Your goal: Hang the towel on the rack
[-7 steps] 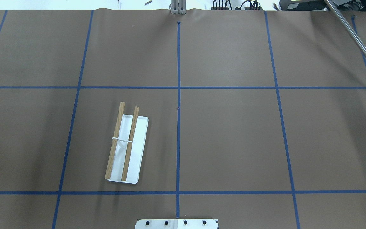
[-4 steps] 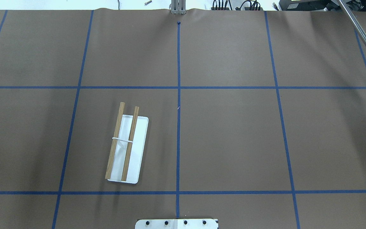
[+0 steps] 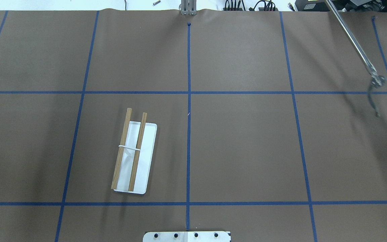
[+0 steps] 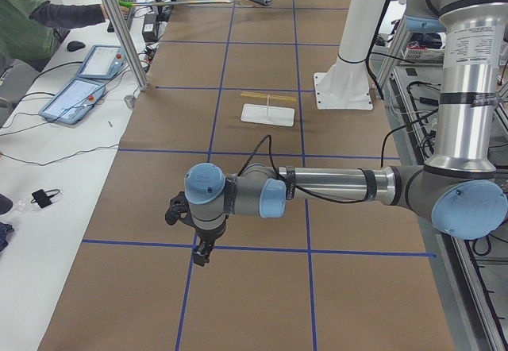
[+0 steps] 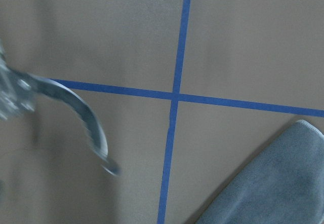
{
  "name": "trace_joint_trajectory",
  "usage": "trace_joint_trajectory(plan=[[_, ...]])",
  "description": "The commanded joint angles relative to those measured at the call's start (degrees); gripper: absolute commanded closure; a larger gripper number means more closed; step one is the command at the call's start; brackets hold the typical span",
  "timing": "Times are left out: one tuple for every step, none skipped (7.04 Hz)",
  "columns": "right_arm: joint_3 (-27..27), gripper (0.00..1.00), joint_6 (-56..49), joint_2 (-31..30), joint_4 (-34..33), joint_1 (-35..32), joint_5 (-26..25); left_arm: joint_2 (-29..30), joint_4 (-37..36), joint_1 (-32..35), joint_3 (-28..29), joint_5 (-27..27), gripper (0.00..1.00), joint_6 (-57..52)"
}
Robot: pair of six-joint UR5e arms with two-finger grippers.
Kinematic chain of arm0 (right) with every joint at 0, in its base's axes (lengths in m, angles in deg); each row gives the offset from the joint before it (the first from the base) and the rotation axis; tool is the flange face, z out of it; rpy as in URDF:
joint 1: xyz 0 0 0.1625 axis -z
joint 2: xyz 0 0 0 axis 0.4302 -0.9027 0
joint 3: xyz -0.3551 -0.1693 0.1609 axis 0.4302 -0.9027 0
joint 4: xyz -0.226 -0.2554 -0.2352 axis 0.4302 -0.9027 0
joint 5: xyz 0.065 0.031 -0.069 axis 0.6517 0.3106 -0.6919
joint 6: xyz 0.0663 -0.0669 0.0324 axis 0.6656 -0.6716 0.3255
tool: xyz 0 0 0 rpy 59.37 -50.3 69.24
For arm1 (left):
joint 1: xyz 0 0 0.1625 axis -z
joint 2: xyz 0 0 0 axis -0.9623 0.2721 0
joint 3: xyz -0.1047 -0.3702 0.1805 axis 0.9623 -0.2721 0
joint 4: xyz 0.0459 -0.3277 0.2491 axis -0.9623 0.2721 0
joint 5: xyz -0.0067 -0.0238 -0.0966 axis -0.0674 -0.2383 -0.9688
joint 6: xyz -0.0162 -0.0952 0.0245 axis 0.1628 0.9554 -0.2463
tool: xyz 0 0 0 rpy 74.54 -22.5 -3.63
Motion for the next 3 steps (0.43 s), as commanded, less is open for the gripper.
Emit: trace_joint_trajectory(plan=[[0.07,0.00,0.00,0.09,0.01,0.01,0.00,0.00,-0.09,-0.05,0.05,0.04,0.01,0.00],[0.42,0.00,0.00,0.00,0.01,0.01,0.00,0.00,-0.09,-0.05,0.05,0.04,0.01,0.00],[0.43,0.00,0.00,0.00,-0.07,0.01,0.00,0.00,-0.09,0.04,0.05,0.04,0.01,0.00]])
